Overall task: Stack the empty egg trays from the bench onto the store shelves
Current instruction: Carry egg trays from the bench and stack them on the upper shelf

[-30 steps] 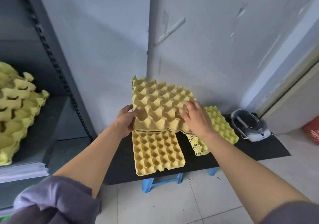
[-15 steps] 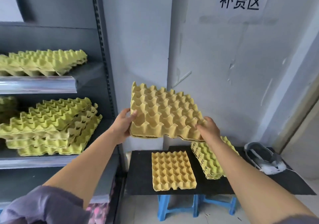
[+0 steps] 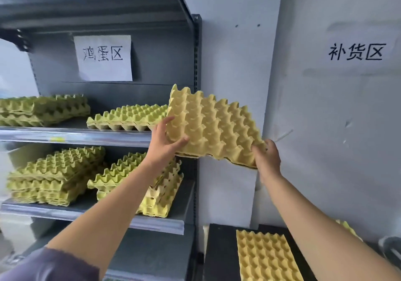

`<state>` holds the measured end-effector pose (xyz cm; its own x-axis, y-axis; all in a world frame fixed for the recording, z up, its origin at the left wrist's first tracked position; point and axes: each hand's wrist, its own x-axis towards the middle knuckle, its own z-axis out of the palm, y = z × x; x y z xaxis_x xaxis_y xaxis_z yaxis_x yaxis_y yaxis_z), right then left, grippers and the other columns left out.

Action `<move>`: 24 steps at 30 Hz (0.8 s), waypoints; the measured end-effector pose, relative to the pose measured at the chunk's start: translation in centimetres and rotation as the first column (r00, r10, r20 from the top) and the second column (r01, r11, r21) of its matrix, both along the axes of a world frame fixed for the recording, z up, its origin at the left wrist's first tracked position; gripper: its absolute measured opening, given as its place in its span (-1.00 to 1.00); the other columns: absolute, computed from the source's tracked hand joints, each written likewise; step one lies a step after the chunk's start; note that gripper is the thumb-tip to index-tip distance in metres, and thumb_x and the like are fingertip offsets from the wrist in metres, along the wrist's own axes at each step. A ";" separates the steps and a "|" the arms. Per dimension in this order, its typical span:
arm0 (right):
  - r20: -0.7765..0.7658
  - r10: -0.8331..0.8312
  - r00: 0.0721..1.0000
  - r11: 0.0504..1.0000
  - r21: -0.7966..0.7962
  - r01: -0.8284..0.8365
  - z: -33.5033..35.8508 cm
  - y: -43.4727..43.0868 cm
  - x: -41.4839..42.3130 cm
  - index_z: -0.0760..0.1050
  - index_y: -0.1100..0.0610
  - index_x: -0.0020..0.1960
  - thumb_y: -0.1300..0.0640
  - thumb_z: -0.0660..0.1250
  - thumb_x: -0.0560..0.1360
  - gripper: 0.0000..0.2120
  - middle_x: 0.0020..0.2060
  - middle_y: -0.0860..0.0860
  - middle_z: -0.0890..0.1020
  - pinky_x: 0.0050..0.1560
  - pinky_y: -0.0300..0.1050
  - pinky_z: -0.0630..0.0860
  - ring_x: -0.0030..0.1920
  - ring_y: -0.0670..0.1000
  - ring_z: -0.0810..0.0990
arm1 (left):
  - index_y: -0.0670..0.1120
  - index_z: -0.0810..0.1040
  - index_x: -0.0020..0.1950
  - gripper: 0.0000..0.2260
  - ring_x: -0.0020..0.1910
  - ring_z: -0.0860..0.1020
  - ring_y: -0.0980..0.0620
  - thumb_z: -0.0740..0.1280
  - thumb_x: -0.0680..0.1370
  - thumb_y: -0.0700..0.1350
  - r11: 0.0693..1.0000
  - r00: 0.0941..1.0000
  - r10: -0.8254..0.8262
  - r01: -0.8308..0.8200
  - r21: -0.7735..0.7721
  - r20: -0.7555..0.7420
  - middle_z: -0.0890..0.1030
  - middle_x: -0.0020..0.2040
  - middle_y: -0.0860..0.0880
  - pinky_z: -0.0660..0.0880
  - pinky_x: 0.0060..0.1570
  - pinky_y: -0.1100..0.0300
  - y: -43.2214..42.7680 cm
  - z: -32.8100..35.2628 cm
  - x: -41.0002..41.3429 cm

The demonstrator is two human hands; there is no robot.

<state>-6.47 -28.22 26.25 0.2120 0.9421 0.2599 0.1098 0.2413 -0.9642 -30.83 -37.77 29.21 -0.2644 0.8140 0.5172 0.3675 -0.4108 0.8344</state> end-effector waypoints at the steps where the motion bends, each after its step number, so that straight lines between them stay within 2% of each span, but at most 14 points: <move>1: -0.003 0.007 1.000 1.000 0.016 -0.007 0.5 -0.2 -1.9 0.29 0.05 0.44 0.15 0.24 0.53 -0.51 0.13 -0.06 0.42 0.01 -0.21 0.29 0.03 -0.09 0.37 | 0.31 0.32 0.23 -0.37 0.20 0.49 -0.18 0.51 0.24 0.24 1.000 1.000 -0.002 0.002 0.006 -0.004 0.36 0.34 -0.07 0.58 0.05 0.02 -0.4 0.3 -2.1; 3: 0.030 0.009 1.000 0.999 0.033 -0.010 1.3 -0.4 -5.3 0.42 0.04 0.33 0.11 0.26 0.50 -0.61 0.03 -0.08 0.48 -0.12 -0.18 0.36 -0.10 -0.06 0.46 | 0.12 0.32 0.32 -0.32 0.17 0.53 -0.16 0.53 0.28 0.15 1.000 1.000 -0.008 0.008 0.013 -0.014 0.42 0.30 -0.15 0.59 -0.04 0.20 -0.8 1.0 -5.5; 5: 0.079 -0.022 0.997 0.999 0.042 0.019 2.1 -0.6 -8.7 0.53 0.03 0.13 0.06 0.27 0.47 -0.75 -0.08 0.00 0.58 -0.31 -0.18 0.36 -0.27 -0.05 0.51 | -0.04 0.33 0.34 -0.34 0.08 0.59 -0.09 0.49 0.31 0.04 1.000 1.000 -0.009 0.009 0.022 -0.012 0.47 0.25 -0.15 0.58 -0.11 0.29 -1.1 1.7 -8.9; 7: 0.113 -0.047 0.993 0.997 0.060 0.040 3.0 -0.6 -11.7 0.52 0.00 -0.06 0.00 0.29 0.45 -0.88 -0.04 0.10 0.60 -0.37 -0.19 0.31 -0.28 -0.02 0.53 | -0.09 0.37 0.30 -0.44 -0.07 0.62 0.07 0.46 0.36 -0.05 0.999 1.000 0.017 -0.017 0.035 -0.011 0.51 0.15 -0.06 0.56 -0.17 0.36 -1.5 2.5 -11.7; 9: 0.152 -0.042 0.987 0.992 0.125 0.023 3.9 -0.8 -14.2 0.50 0.03 -0.15 -0.03 0.31 0.47 -0.86 -0.05 0.15 0.60 -0.40 -0.19 0.29 -0.30 -0.03 0.51 | -0.09 0.40 0.26 -0.55 -0.21 0.60 0.20 0.45 0.42 -0.09 0.997 0.997 0.071 -0.071 0.039 0.005 0.51 0.06 0.00 0.53 -0.23 0.39 -1.4 3.2 -14.3; 10: 0.174 -0.033 0.984 0.986 0.164 0.004 4.3 -0.8 -15.3 0.49 0.05 -0.17 -0.05 0.31 0.49 -0.83 -0.07 0.16 0.60 -0.40 -0.19 0.29 -0.32 -0.06 0.50 | -0.08 0.41 0.24 -0.58 -0.22 0.58 0.20 0.44 0.43 -0.09 0.994 0.995 0.103 -0.104 0.040 0.012 0.51 0.07 -0.01 0.51 -0.22 0.37 -1.2 3.4 -15.8; 12: 0.215 -0.002 0.977 0.971 0.232 -0.049 5.2 -0.5 -17.5 0.47 0.04 -0.19 -0.09 0.32 0.49 -0.79 -0.06 0.17 0.58 -0.36 -0.23 0.30 -0.29 -0.10 0.49 | -0.06 0.42 0.19 -0.64 -0.15 0.58 0.11 0.44 0.45 -0.06 0.987 0.988 0.154 -0.155 0.048 0.024 0.49 0.12 -0.06 0.51 -0.15 0.28 -0.5 3.9 -18.7; 15: 0.338 0.028 0.941 0.937 0.318 -0.142 6.6 0.4 -20.4 0.46 0.02 -0.08 -0.10 0.34 0.48 -0.81 0.01 0.12 0.53 -0.26 -0.29 0.32 -0.15 -0.08 0.49 | -0.03 0.43 0.12 -0.70 0.05 0.54 -0.04 0.43 0.46 -0.04 0.970 0.971 0.231 -0.234 0.068 0.060 0.48 0.15 -0.08 0.50 -0.04 0.17 0.7 4.7 -22.5; 18: 0.447 -0.013 0.894 0.895 0.405 -0.189 7.8 1.9 -23.2 0.47 0.02 -0.01 -0.10 0.33 0.48 -0.79 0.02 0.08 0.52 -0.20 -0.21 0.32 -0.07 -0.05 0.46 | -0.05 0.43 0.12 -0.71 0.03 0.52 -0.04 0.42 0.47 -0.05 0.960 0.960 0.263 -0.270 0.078 0.092 0.49 0.14 -0.10 0.51 0.01 0.10 2.1 5.6 -25.7; 20: 0.514 -0.074 0.855 0.876 0.443 -0.191 8.4 3.3 -24.9 0.49 0.06 0.05 -0.13 0.31 0.49 -0.71 0.01 0.03 0.49 -0.16 -0.18 0.33 -0.07 -0.06 0.43 | -0.06 0.43 0.13 -0.70 0.01 0.54 -0.09 0.43 0.47 -0.06 0.957 0.957 0.269 -0.278 0.082 0.110 0.50 0.12 -0.12 0.54 0.03 0.04 3.3 6.1 -27.6; 22: 0.574 -0.212 0.791 0.845 0.514 -0.147 8.7 4.8 -26.3 0.51 0.06 0.07 -0.22 0.25 0.49 -0.63 -0.04 0.02 0.51 -0.18 -0.14 0.41 -0.13 -0.02 0.48 | -0.06 0.42 0.15 -0.68 0.05 0.55 -0.14 0.44 0.46 -0.07 0.954 0.951 0.281 -0.292 0.075 0.127 0.49 0.08 -0.08 0.53 0.10 -0.06 4.6 6.5 -29.1; 24: 0.609 -0.333 0.720 0.811 0.574 -0.110 8.8 6.3 -27.8 0.52 0.05 0.04 -0.31 0.14 0.47 -0.53 -0.11 0.02 0.56 -0.16 -0.07 0.50 -0.20 0.02 0.53 | -0.08 0.39 0.16 -0.66 -0.04 0.56 -0.11 0.44 0.46 -0.13 0.955 0.948 0.282 -0.292 0.049 0.146 0.47 0.07 -0.10 0.55 0.06 -0.06 5.7 6.8 -30.1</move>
